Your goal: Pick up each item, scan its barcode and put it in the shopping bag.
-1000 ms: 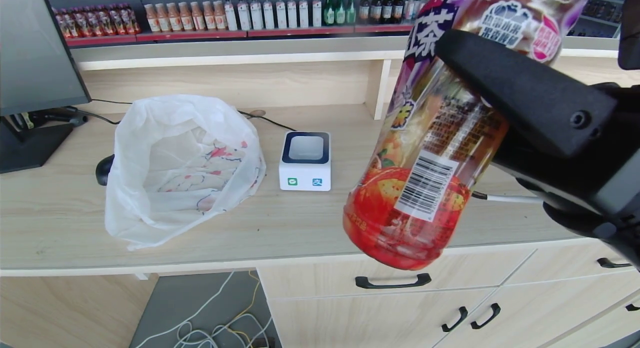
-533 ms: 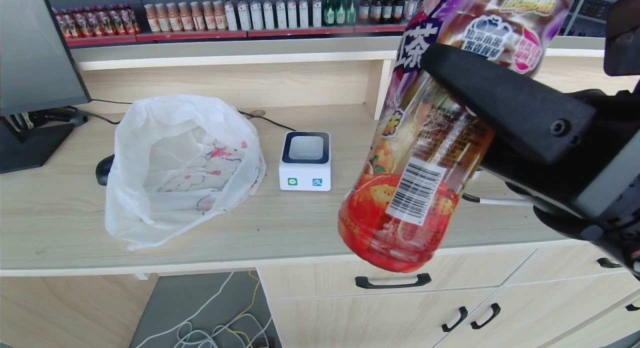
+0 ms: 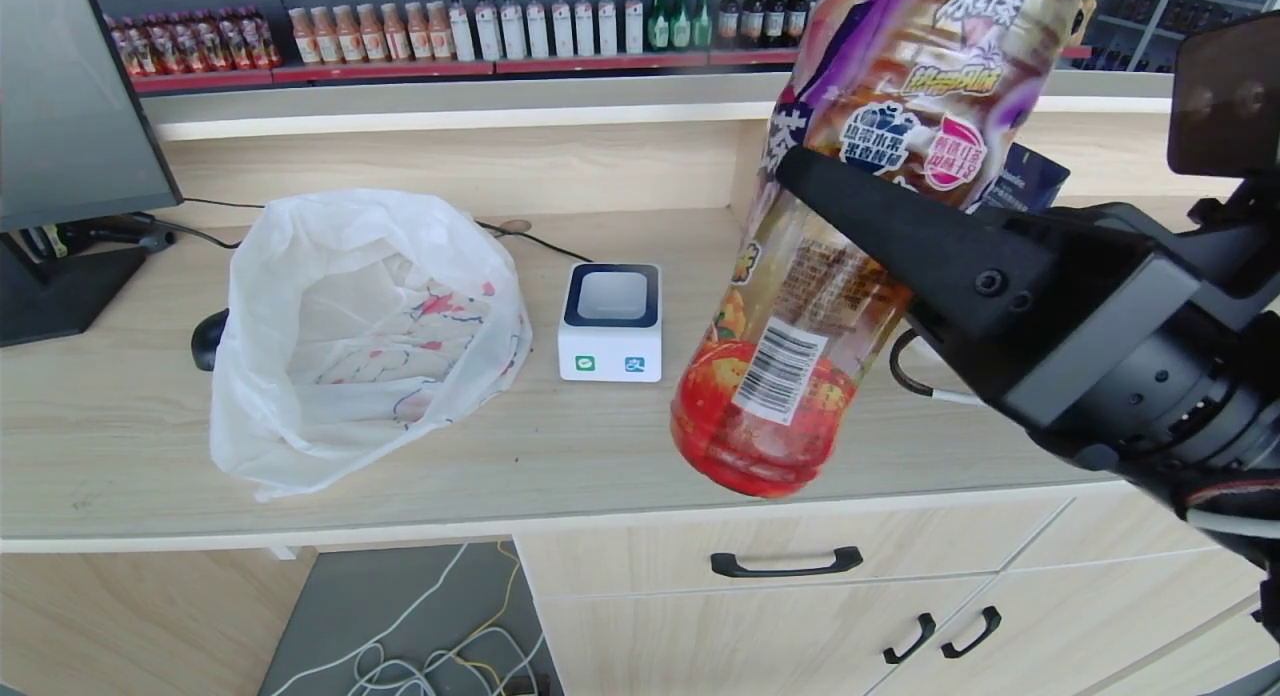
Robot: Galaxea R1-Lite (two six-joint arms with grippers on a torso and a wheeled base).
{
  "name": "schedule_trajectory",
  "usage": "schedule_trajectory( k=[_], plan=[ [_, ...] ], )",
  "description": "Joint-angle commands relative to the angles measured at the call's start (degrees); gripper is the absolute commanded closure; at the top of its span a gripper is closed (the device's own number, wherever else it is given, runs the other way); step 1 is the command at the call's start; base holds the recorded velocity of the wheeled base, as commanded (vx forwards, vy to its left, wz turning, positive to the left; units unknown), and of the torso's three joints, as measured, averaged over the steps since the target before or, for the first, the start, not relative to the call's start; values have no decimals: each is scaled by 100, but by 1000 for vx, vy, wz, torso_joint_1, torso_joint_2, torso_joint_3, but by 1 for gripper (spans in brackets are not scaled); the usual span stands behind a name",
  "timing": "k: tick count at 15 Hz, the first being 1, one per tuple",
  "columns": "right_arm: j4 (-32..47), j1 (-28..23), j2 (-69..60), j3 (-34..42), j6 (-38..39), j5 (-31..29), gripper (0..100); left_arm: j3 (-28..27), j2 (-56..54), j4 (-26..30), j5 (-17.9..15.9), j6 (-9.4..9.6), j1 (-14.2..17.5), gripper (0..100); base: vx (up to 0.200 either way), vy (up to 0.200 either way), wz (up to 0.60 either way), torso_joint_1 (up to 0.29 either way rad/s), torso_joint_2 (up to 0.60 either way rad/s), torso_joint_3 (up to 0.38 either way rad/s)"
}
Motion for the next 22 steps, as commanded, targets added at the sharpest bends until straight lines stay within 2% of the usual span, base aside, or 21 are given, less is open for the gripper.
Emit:
schedule_trajectory(
  k=[1, 2, 4, 7, 10, 13, 19, 22],
  plan=[
    [64, -6, 42, 6, -350, -483, 100, 0, 6, 4, 0, 4, 0, 0, 0, 0, 0, 0, 0, 0],
    [134, -6, 7, 6, -482, -702, 100, 0, -2, 4, 0, 4, 0, 0, 0, 0, 0, 0, 0, 0],
    [521, -6, -178, 102, -1009, -1555, 100, 0, -2, -5, 0, -4, 0, 0, 0, 0, 0, 0, 0, 0],
    [644, -6, -397, 252, -1739, -2601, 100, 0, -2, 4, 0, -4, 0, 0, 0, 0, 0, 0, 0, 0],
    [618, -85, -600, 542, -2337, -2829, 100, 0, -2, 4, 0, 4, 0, 0, 0, 0, 0, 0, 0, 0],
    [451, -454, -573, 568, -2363, -3076, 100, 0, 6, -5, 0, 4, 0, 0, 0, 0, 0, 0, 0, 0],
    [345, -568, -406, 709, -2486, -3067, 100, 0, 6, 4, 0, 4, 0, 0, 0, 0, 0, 0, 0, 0],
    [301, -586, -424, 753, -2477, -3058, 100, 0, 6, 4, 0, -4, 0, 0, 0, 200, 0, -2, 4, 5]
  ],
)
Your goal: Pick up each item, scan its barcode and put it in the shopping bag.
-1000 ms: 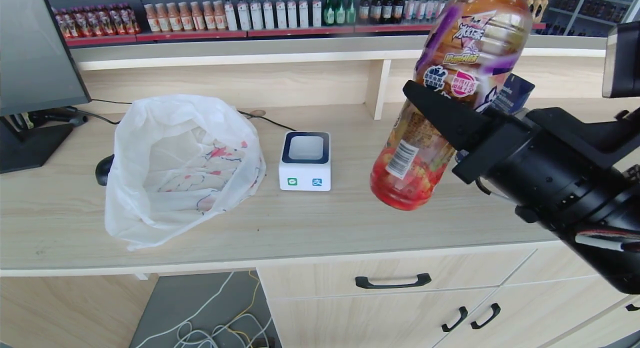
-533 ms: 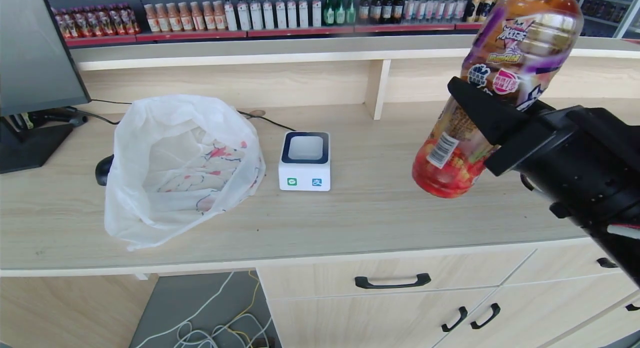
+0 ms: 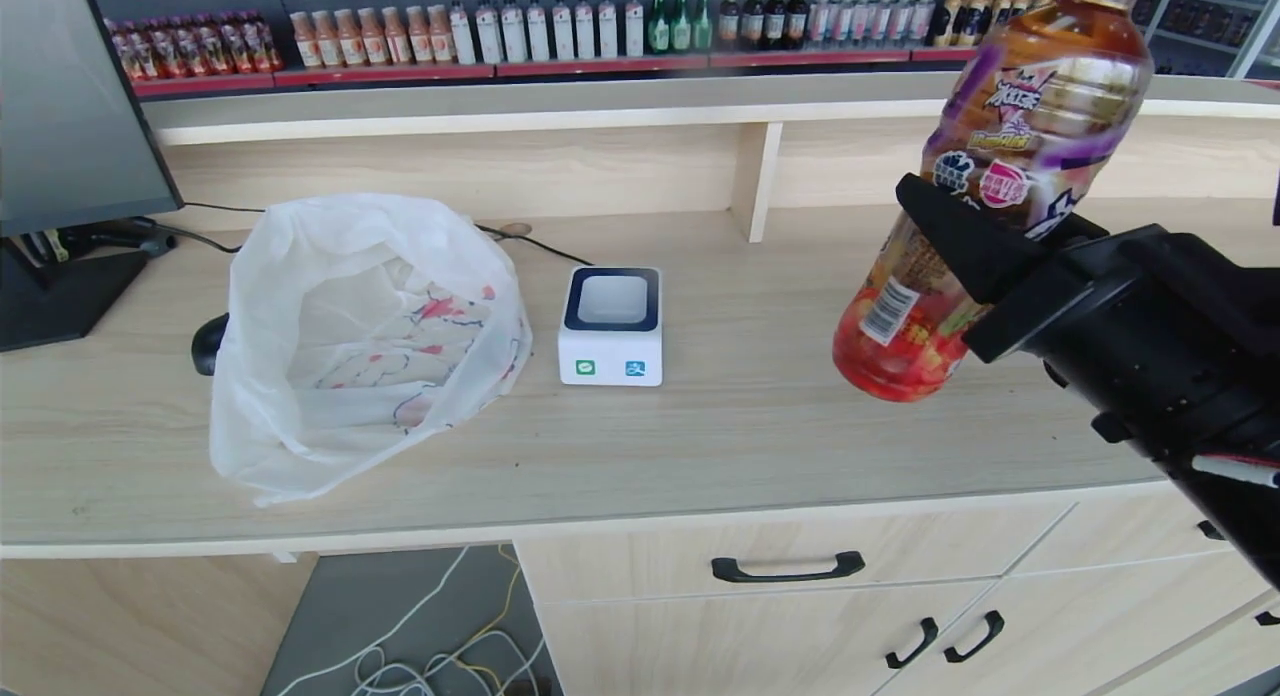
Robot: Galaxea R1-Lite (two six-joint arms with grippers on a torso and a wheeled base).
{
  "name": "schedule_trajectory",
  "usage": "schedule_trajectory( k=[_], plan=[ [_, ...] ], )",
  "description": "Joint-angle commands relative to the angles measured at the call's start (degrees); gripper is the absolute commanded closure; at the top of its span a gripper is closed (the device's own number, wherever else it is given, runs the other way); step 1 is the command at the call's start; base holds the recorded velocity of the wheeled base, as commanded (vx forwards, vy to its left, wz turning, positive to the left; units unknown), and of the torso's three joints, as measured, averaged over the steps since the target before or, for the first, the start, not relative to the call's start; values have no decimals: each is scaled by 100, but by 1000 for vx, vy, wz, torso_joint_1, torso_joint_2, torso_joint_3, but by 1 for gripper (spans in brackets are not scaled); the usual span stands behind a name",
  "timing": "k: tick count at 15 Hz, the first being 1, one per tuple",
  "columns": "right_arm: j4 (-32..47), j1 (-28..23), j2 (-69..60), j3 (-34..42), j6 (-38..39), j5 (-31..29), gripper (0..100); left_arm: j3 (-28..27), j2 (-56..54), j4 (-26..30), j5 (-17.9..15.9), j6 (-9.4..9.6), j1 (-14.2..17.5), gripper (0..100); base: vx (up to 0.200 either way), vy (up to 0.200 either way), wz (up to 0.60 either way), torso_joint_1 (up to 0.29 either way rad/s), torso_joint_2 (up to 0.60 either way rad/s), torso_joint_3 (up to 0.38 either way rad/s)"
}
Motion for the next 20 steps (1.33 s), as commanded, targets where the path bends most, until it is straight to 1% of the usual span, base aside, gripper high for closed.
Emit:
schedule_trajectory(
  k=[1, 9, 13, 15, 17, 18, 20],
  plan=[
    [21, -10, 16, 54, 1, 1, 100, 0, -2, 1, 2, -3, 0, 0, 0, 200, 0, -7, -2, 2],
    [-6, -80, -37, 159, 10, 27, 100, 0, 6, 1, 2, -3, 0, 0, 0, 200, 0, 2, 2, 2],
    [-6, -71, 16, 98, -16, 36, 100, 0, -2, 1, 2, -3, 0, 0, 0, 0, 0, 0, 0, 0],
    [-6, -71, 174, -87, -34, 36, 100, 0, -2, 1, 2, -3, 0, 0, 0, 0, 0, 0, 0, 0],
    [-6, -71, 359, -210, -236, 45, 100, 0, -2, -7, 2, -3, 0, 0, 0, 0, 0, 0, 0, 0],
    [-6, -71, 473, -210, -447, 185, 100, 0, 6, 1, 2, -3, 0, 0, 0, 0, 0, 0, 0, 0],
    [21, -80, 535, -289, -887, 669, 100, 0, 6, 1, 2, -3, 0, 0, 0, 0, 0, 0, 0, 0]
  ],
)
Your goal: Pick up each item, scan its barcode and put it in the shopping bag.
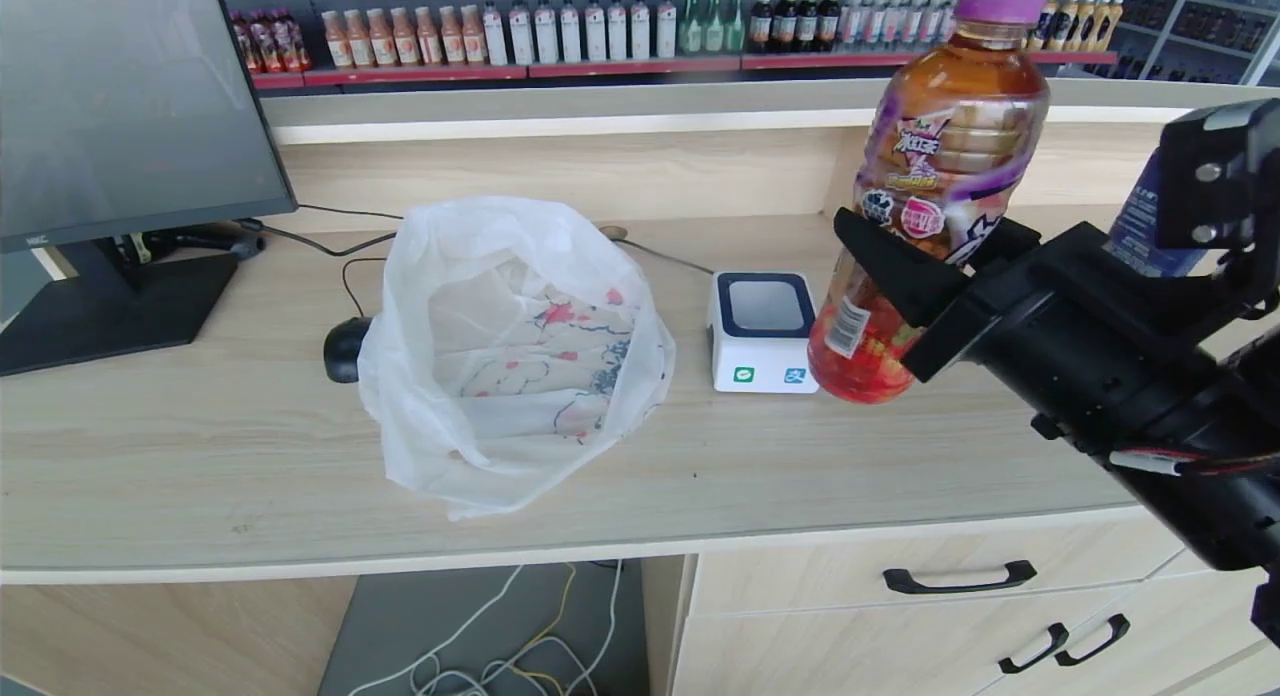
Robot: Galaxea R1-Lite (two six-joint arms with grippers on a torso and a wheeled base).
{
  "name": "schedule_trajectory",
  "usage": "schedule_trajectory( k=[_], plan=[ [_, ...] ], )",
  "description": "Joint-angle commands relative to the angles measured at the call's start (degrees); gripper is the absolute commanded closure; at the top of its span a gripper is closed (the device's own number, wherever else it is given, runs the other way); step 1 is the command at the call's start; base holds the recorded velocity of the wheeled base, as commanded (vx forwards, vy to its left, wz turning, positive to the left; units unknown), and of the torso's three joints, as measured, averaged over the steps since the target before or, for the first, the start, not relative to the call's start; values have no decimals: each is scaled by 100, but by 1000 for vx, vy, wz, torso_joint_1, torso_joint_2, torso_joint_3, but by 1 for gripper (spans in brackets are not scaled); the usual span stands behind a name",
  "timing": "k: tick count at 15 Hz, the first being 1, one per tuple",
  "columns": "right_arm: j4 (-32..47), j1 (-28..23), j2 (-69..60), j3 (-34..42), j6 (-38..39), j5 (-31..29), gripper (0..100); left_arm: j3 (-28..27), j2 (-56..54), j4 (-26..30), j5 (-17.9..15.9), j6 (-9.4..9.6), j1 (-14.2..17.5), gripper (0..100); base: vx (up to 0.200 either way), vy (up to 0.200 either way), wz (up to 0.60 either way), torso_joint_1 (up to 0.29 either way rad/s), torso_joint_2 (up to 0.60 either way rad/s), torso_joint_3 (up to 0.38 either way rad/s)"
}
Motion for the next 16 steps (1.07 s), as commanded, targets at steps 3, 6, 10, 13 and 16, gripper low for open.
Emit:
schedule_trajectory(
  k=[3, 6, 10, 13, 16],
  plan=[
    [220, -49, 348, -719, -445, 150, 100, 0, 6, -10, 0, -1, 0, 0, 0, 0, 0, 0, 0, 0],
    [220, -41, 647, -772, -1438, 150, 100, 0, -2, -10, 0, -1, 0, 0, 0, 0, 0, 0, 0, 0],
    [211, -93, 1060, -1492, -3108, 379, 100, 0, -2, -1, 0, -1, 0, 0, 0, 0, 0, 0, 0, 0],
    [211, -313, 1490, -2292, -3917, 1240, 100, 0, -2, -1, 0, -1, 0, 0, 0, 0, 0, 0, 0, 0],
    [211, -533, 1649, -2398, -4506, 1952, 100, 0, -2, -10, 0, -1, 0, 0, 0, 0, 0, 0, 0, 0]
  ],
)
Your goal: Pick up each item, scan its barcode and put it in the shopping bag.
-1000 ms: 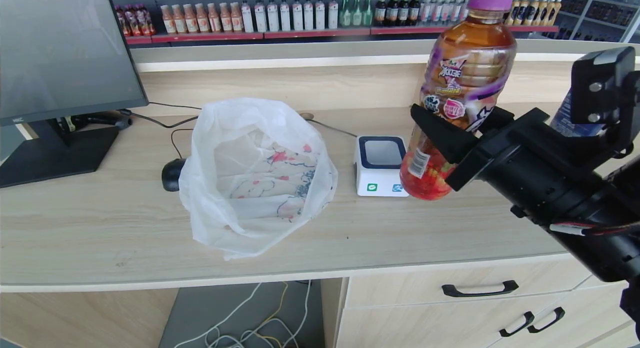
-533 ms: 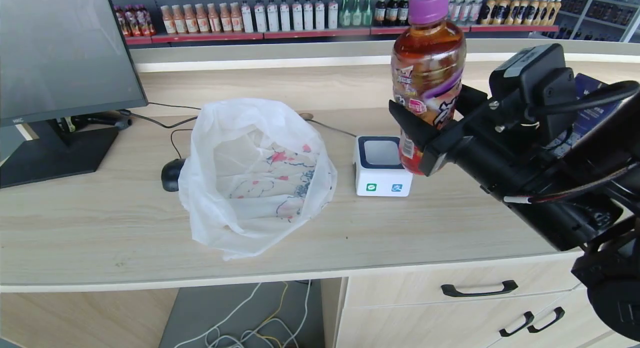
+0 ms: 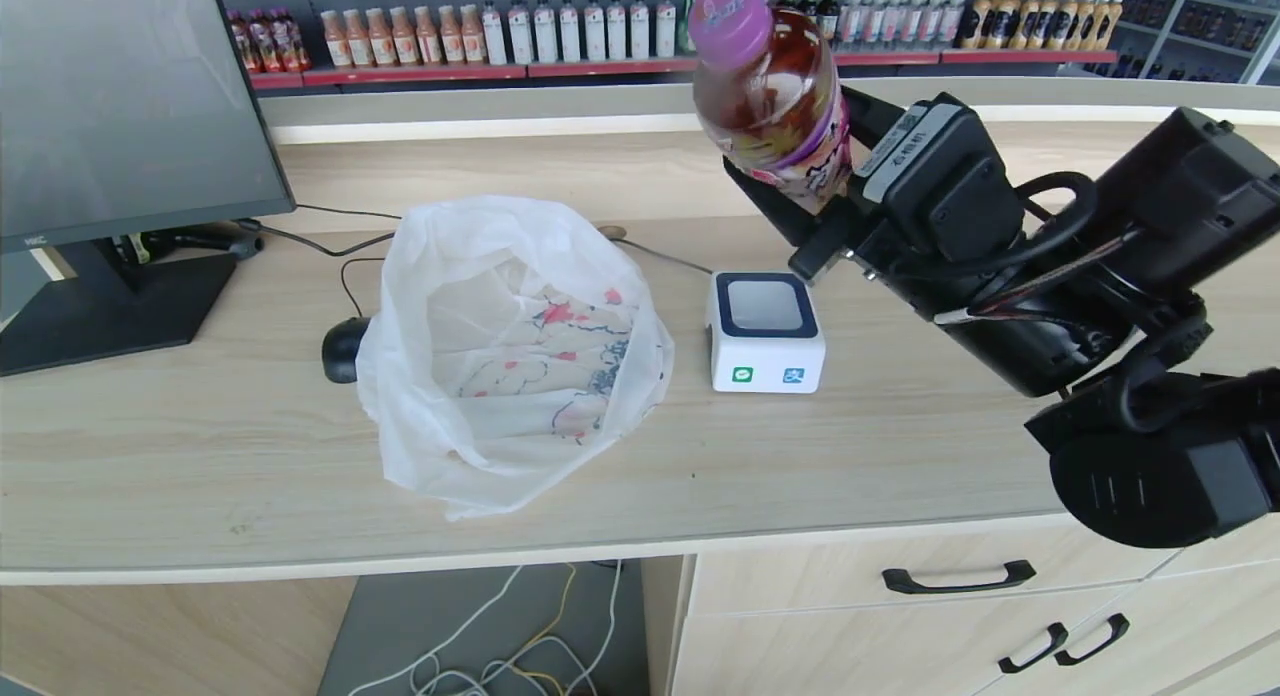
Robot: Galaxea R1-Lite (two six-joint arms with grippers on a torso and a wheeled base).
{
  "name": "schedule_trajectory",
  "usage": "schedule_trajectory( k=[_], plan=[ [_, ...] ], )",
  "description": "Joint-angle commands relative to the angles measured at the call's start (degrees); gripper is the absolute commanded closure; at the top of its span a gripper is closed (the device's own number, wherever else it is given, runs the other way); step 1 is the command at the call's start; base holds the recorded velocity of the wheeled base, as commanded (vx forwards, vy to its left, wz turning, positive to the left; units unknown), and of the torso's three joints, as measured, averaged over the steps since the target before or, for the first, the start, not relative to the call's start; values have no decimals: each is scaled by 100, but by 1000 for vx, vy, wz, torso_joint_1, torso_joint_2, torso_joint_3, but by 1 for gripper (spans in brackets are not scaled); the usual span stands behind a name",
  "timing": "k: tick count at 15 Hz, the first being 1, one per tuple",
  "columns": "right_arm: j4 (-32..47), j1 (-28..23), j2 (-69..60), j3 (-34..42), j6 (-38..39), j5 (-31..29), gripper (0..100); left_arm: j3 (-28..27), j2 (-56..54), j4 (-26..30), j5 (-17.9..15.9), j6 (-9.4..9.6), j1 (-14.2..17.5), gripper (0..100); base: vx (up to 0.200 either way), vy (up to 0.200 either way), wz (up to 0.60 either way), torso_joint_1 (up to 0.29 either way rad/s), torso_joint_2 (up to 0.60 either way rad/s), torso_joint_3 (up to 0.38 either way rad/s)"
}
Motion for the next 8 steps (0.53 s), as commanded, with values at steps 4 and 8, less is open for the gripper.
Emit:
schedule_trajectory(
  k=[4, 8],
  plan=[
    [-2, -374, 309, -119, -749, 1098, 100, 0, -2, 1, 0, -1, 0, 0, 0, 0, 0, 0, 0, 0],
    [-2, -498, 572, -119, -1365, 1705, 100, 0, 6, -7, 0, -1, 0, 0, 0, 0, 0, 0, 0, 0]
  ],
)
